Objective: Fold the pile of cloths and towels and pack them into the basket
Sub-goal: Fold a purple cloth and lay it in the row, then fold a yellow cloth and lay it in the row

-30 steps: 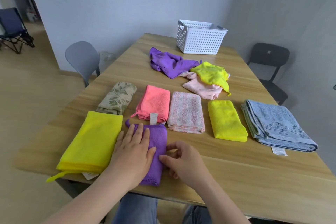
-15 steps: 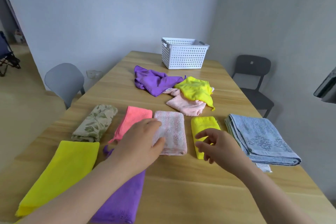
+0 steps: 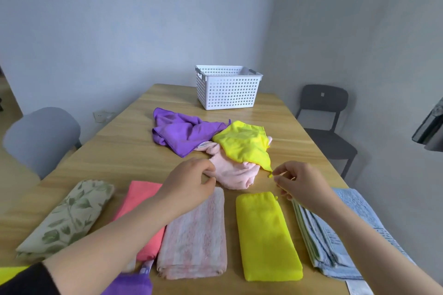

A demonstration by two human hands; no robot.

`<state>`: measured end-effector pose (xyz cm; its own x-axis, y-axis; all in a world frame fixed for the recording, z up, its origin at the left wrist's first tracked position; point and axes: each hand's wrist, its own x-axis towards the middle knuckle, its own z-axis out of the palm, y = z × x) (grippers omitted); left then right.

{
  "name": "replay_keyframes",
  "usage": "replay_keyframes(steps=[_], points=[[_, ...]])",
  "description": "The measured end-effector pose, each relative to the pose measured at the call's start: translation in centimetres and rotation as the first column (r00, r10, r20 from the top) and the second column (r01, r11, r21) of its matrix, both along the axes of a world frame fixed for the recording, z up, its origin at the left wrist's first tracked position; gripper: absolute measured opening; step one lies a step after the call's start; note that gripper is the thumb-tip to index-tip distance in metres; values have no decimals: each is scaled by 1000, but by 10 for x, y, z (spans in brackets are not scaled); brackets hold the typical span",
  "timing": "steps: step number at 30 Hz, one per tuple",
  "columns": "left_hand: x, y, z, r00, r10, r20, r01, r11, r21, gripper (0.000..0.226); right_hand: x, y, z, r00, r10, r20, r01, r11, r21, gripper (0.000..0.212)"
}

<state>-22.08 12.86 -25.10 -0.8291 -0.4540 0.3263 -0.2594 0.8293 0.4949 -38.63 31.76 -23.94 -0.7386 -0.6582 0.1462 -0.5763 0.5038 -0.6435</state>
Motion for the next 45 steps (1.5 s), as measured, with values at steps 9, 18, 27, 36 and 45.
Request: replay_keyframes(steps=[9, 18, 27, 36, 45], points=[[-54, -38, -23, 999, 39, 25, -43, 985, 167, 27, -61, -56, -26, 989, 24, -143, -10, 995, 95, 5], [-96, -49, -33, 998, 50, 42, -59, 969, 239, 43, -83, -92, -43, 948, 76, -308, -21, 984, 179, 30], [-145, -49, -54, 998, -32, 52, 26, 995, 97, 51, -95, -93, -49, 915, 182, -360, -89, 961, 260, 33], [-161, -55, -59, 999, -9, -43, 12, 998, 58, 7, -99, -87, -46, 900, 106, -424, -68, 992, 103, 16], [-145, -32, 10, 918, -74, -389, 79, 997, -4, 7, -74, -74, 15, 936, -52, -347, -37, 969, -246, 12]])
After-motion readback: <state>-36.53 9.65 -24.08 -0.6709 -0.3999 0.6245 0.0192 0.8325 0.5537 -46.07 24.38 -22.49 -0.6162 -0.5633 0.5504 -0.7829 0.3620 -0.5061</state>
